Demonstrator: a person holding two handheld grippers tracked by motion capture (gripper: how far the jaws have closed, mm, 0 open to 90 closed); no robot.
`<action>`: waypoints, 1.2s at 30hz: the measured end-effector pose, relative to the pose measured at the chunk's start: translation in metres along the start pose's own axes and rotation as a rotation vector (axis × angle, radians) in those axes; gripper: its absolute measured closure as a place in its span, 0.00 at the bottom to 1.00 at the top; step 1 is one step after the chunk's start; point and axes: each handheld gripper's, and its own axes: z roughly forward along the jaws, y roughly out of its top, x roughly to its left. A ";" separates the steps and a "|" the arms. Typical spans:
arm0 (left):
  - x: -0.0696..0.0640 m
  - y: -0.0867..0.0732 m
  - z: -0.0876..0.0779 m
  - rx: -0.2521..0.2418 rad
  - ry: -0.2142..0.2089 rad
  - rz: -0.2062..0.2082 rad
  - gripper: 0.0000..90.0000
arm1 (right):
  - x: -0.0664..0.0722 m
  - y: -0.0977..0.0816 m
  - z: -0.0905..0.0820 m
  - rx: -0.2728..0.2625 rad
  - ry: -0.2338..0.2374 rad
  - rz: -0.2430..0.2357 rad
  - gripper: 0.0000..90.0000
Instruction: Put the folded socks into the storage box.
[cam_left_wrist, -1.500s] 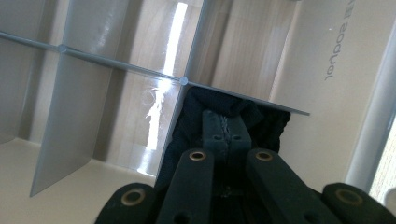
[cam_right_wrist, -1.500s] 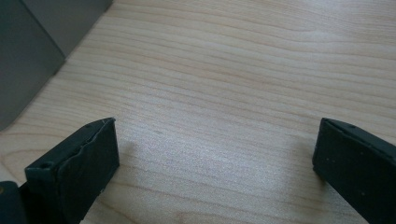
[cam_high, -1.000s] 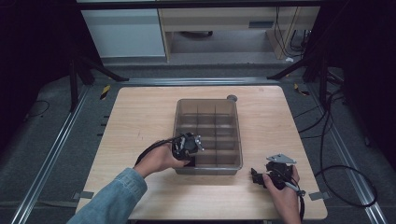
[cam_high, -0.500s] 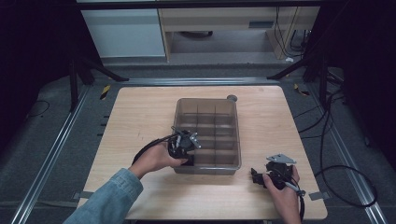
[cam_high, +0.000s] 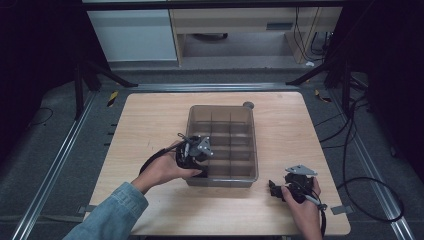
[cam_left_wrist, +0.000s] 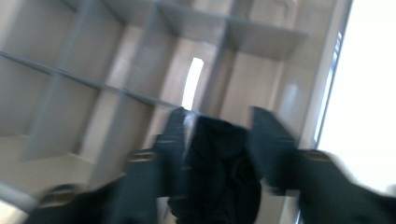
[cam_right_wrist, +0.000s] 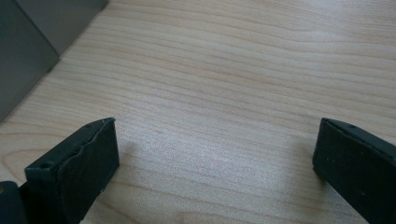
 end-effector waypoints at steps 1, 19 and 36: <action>0.001 0.000 -0.001 -0.016 0.010 -0.013 0.41 | 0.000 0.000 0.000 0.000 0.000 0.000 0.01; 0.024 -0.036 -0.055 -0.173 0.149 -0.189 0.05 | 0.000 0.000 0.000 -0.001 0.000 -0.003 0.01; 0.036 -0.122 -0.078 -0.189 0.228 -0.343 0.05 | 0.000 0.000 0.000 -0.002 0.000 -0.005 0.01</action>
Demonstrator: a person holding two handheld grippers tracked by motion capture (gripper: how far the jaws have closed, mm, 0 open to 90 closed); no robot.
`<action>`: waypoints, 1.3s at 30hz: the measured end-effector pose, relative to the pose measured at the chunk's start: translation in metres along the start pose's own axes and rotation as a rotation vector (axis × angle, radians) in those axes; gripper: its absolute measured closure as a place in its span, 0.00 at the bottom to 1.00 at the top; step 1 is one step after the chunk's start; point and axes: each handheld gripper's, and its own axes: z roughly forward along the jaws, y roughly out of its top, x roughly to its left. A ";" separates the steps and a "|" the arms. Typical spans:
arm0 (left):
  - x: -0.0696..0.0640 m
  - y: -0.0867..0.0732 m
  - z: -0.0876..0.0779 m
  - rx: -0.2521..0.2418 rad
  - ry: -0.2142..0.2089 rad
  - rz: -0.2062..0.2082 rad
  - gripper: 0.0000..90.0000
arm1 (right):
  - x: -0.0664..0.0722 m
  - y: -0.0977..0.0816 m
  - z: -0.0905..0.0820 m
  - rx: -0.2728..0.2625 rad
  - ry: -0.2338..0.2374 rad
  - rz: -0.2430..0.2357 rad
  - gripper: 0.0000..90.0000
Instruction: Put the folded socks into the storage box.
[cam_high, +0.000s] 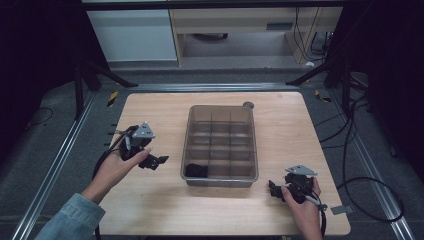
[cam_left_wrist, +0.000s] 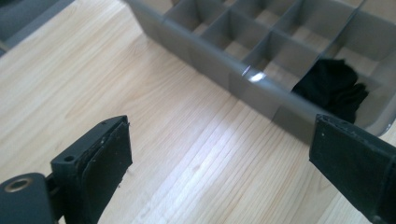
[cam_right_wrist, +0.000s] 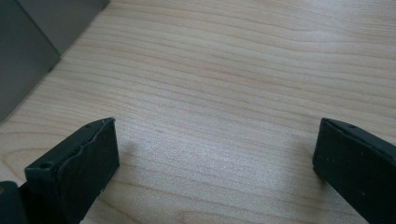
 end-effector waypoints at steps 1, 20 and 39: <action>0.002 -0.004 0.000 0.001 0.001 -0.005 0.05 | 0.000 0.000 0.000 0.000 0.000 0.000 0.01; 0.021 -0.059 0.024 0.064 0.026 -0.091 0.06 | 0.000 0.000 0.000 -0.002 0.001 -0.006 0.01; 0.023 -0.083 0.046 0.122 0.019 -0.123 0.05 | 0.000 -0.001 0.000 -0.002 0.004 -0.005 0.01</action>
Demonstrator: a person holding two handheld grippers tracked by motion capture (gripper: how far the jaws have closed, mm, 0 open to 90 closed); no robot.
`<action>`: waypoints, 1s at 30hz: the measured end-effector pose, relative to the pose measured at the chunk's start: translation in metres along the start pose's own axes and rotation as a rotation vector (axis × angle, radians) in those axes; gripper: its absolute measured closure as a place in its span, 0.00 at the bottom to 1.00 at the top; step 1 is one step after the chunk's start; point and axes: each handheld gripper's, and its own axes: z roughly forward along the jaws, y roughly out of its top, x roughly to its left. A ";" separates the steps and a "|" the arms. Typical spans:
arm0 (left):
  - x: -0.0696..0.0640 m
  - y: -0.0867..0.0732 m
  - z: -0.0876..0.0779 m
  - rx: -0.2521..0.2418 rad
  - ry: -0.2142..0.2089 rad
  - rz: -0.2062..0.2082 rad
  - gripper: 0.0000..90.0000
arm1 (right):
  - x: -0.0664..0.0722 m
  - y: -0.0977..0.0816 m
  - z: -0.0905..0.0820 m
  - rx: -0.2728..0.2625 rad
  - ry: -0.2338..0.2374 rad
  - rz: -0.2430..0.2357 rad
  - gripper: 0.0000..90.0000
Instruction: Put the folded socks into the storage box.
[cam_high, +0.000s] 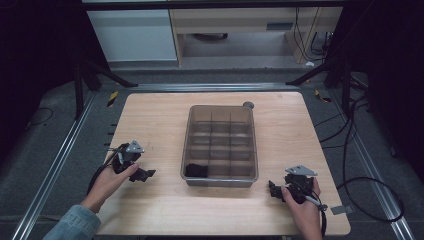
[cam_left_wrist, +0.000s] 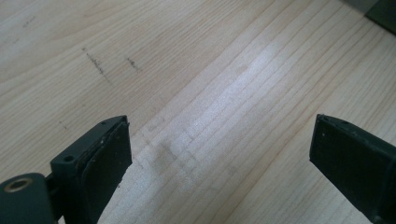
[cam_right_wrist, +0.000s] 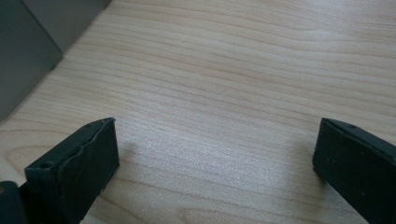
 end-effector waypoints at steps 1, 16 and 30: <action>0.001 -0.001 0.002 0.006 0.002 -0.004 0.05 | 0.000 0.000 0.000 0.000 0.001 0.000 0.01; 0.012 -0.006 0.017 -0.009 0.011 -0.057 0.05 | 0.000 0.000 0.000 0.000 0.000 -0.002 0.01; 0.015 -0.006 0.031 -0.032 0.015 -0.079 0.04 | 0.000 0.000 0.000 0.000 0.001 -0.001 0.01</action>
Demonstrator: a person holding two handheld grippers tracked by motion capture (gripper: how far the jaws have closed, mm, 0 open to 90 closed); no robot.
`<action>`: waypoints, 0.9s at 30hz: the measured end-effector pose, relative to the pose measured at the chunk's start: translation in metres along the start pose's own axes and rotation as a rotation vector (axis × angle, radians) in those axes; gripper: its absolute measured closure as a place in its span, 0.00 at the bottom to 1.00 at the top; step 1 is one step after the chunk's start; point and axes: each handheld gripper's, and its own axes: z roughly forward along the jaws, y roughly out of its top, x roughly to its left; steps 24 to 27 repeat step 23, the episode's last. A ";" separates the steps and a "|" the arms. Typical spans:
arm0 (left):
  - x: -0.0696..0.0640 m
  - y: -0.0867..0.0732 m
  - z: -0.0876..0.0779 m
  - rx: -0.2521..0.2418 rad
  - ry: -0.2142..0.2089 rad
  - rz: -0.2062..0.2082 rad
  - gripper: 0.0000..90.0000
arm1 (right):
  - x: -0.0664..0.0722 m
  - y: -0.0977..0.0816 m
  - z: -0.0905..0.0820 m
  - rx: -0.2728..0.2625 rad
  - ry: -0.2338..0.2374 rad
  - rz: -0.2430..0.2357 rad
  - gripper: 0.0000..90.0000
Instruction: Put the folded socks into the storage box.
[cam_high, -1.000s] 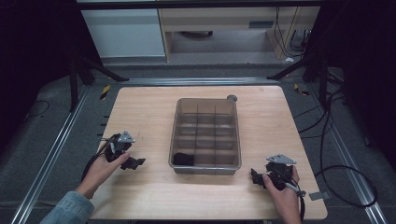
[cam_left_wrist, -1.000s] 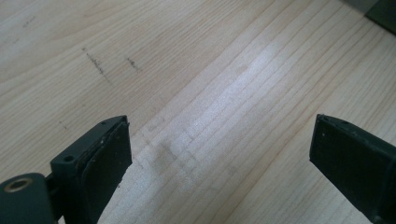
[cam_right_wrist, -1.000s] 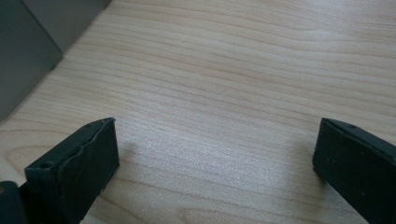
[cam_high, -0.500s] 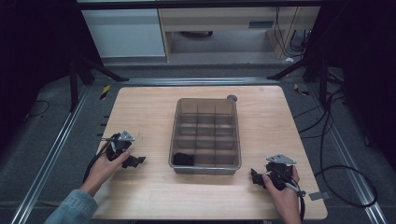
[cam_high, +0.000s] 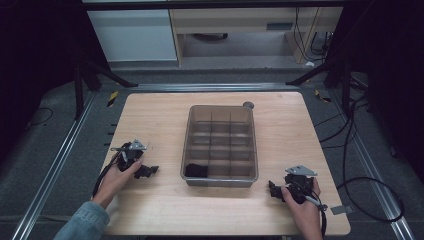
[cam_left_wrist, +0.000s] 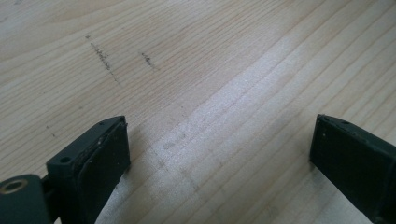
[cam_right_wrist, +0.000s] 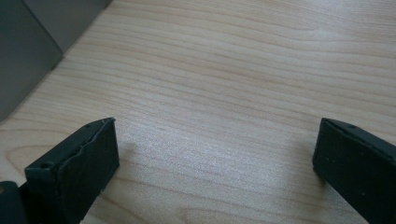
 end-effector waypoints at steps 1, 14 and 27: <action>0.001 -0.001 0.001 -0.005 -0.003 -0.005 0.04 | 0.000 0.000 0.000 0.000 0.000 -0.001 0.01; 0.006 -0.011 0.007 -0.132 0.021 -0.034 0.00 | 0.000 0.000 0.000 0.000 -0.003 -0.002 0.01; 0.006 -0.011 0.007 -0.132 0.022 -0.034 0.00 | 0.000 0.000 0.000 0.000 0.001 -0.003 0.01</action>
